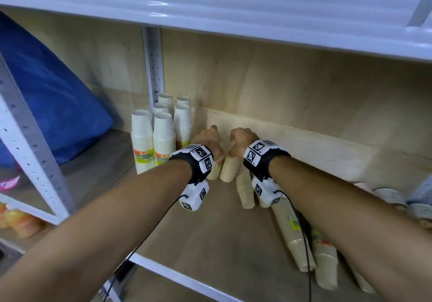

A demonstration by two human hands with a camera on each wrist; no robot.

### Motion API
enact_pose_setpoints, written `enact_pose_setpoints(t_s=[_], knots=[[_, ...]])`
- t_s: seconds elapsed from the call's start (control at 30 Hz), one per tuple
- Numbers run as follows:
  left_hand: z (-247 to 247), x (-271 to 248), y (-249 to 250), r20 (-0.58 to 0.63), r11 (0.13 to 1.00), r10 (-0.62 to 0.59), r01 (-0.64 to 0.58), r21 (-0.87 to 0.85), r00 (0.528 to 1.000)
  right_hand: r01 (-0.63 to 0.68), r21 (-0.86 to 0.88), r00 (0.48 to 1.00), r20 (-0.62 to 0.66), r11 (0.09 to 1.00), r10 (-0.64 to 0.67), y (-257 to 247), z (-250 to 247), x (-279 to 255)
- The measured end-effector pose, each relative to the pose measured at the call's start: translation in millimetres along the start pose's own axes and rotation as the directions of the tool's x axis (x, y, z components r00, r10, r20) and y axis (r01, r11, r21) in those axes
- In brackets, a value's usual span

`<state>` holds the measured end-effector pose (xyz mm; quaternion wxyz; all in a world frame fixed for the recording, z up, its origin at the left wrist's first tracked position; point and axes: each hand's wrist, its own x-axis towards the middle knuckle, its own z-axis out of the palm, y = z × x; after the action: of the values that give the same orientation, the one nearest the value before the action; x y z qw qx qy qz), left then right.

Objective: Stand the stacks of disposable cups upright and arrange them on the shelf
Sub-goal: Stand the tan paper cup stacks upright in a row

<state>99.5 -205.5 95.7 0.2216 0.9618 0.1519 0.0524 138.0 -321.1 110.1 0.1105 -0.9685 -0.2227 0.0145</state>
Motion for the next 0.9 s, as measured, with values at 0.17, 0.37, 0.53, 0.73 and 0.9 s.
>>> enact_pose_setpoints(t_s=[0.17,0.37,0.53,0.73,0.9], knots=[[12,11,-8,-0.023,0.998,-0.016,0.014,-0.057,1.000,0.046,0.003,0.999,-0.003,0.999,-0.046,3,16,21],[19,20,-14,-0.036,0.996,-0.033,0.030,-0.079,0.999,0.068,-0.018,0.998,0.015,0.998,-0.068,3,26,40],[23,26,-13,-0.033,0.994,-0.061,0.058,-0.093,0.998,0.065,0.008,0.998,0.008,0.998,-0.065,4,32,48],[7,32,-3,-0.052,0.993,-0.085,0.080,-0.082,0.995,0.045,0.032,0.999,-0.021,0.998,-0.045,13,24,55],[2,39,2,-0.020,0.998,-0.062,0.062,-0.006,0.998,0.037,0.020,0.999,0.008,0.999,-0.037,15,19,56]])
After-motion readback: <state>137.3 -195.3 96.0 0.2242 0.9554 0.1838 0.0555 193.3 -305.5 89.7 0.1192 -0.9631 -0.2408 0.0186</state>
